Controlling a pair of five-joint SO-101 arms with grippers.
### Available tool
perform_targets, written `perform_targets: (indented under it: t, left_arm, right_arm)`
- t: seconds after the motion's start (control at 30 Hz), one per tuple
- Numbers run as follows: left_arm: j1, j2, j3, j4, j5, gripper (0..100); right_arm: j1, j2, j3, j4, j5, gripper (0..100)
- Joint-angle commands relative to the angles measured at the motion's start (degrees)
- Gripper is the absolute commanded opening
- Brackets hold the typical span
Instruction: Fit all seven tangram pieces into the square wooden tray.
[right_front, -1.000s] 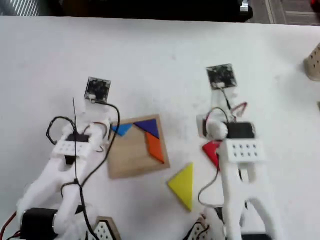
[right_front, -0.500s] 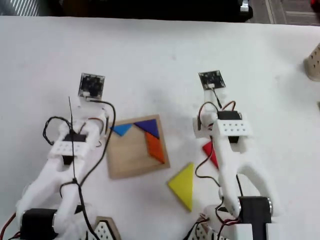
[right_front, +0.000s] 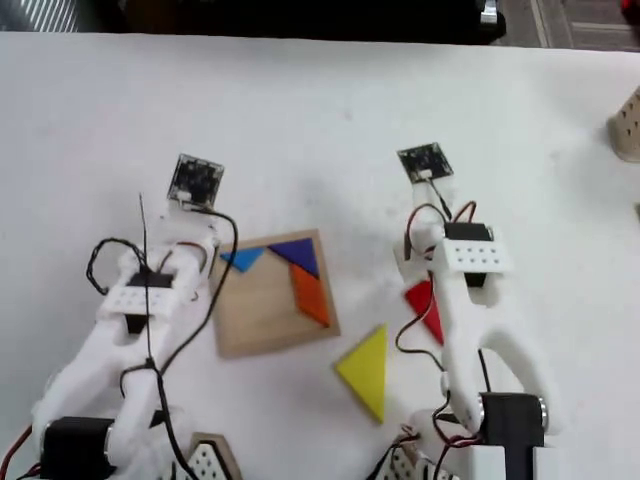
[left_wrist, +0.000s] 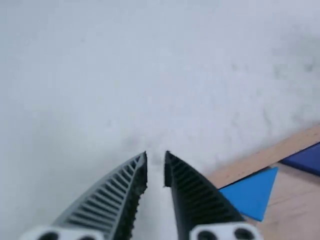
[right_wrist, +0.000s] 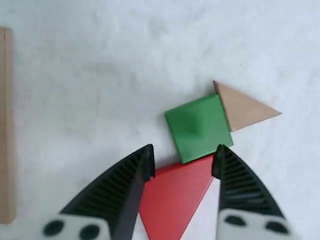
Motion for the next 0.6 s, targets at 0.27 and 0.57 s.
perform_targets:
  t: [0.27, 0.57]
  left_arm:
    - [-3.47, -1.89, -2.20, -1.14, 8.26, 23]
    - [-3.38, -1.89, -2.02, -1.14, 8.00, 23]
  right_arm:
    - [0.13, 12.70, -7.82, 0.04, 6.86, 19.1]
    - [1.54, 13.85, -10.02, -0.13, 8.88, 19.1]
